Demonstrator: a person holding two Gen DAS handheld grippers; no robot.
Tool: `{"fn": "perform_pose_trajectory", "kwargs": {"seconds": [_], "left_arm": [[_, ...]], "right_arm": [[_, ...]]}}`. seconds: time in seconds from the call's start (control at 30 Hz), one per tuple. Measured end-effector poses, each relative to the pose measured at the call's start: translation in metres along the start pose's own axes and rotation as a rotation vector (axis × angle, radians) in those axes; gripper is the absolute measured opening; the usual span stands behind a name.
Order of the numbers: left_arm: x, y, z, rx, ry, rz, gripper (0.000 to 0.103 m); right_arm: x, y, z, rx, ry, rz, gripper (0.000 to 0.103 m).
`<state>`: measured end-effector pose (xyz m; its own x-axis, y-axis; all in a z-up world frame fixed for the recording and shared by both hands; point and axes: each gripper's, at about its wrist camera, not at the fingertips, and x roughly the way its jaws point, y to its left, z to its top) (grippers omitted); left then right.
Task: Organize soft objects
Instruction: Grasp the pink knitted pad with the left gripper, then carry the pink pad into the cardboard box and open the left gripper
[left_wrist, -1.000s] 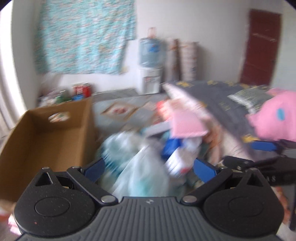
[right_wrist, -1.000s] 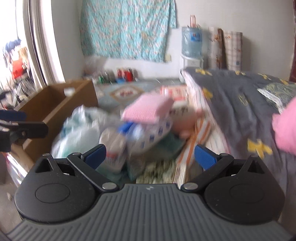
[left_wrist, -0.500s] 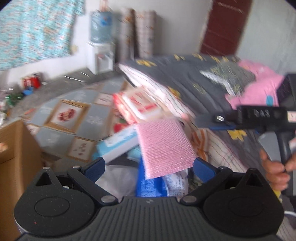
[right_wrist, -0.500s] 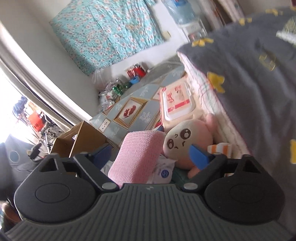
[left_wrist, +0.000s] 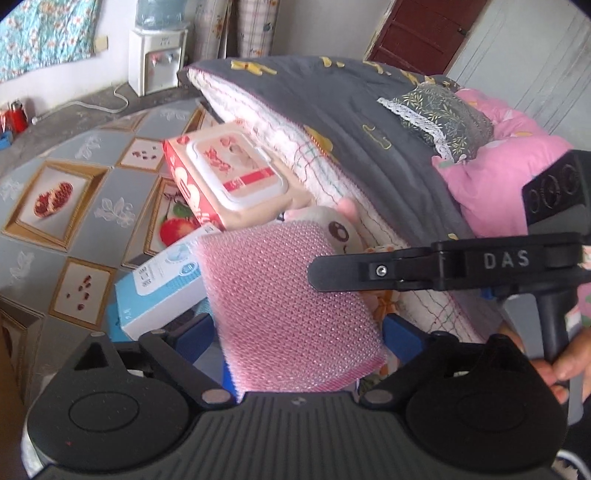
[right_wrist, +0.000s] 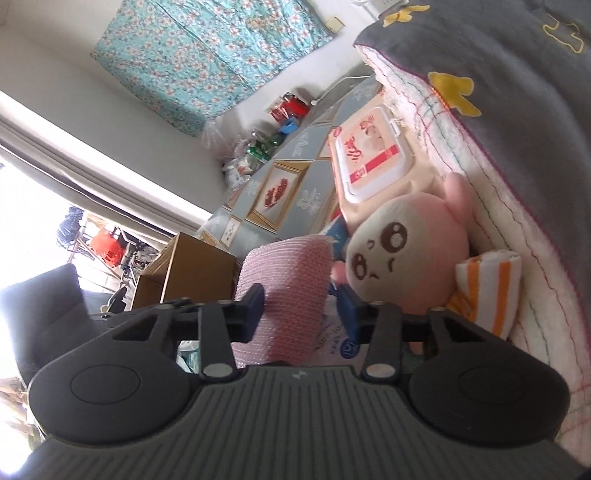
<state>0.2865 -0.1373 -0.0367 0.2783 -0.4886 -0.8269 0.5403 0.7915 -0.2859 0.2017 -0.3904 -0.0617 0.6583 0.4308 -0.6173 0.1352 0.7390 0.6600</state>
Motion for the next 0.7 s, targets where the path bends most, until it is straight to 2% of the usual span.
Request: {"fn": "perform_pose_trajectory", "kwargs": {"seconds": [0.17, 0.33, 0.53, 0.7], "left_arm": [[-0.004, -0.004, -0.001, -0.008, -0.027, 0.014, 0.090], [-0.032, -0.017, -0.005, 0.012, -0.073, 0.023, 0.090], [-0.098, -0.020, -0.021, -0.003, -0.166, 0.081, 0.090], [-0.163, 0.004, -0.046, -0.058, -0.250, 0.194, 0.090]], "right_arm": [[-0.012, 0.007, -0.002, -0.005, -0.022, -0.004, 0.032], [-0.034, 0.033, -0.006, -0.042, -0.041, 0.020, 0.032], [-0.046, 0.095, -0.013, -0.128, -0.037, 0.093, 0.033], [-0.018, 0.170, -0.021, -0.222, 0.027, 0.182, 0.034]]}}
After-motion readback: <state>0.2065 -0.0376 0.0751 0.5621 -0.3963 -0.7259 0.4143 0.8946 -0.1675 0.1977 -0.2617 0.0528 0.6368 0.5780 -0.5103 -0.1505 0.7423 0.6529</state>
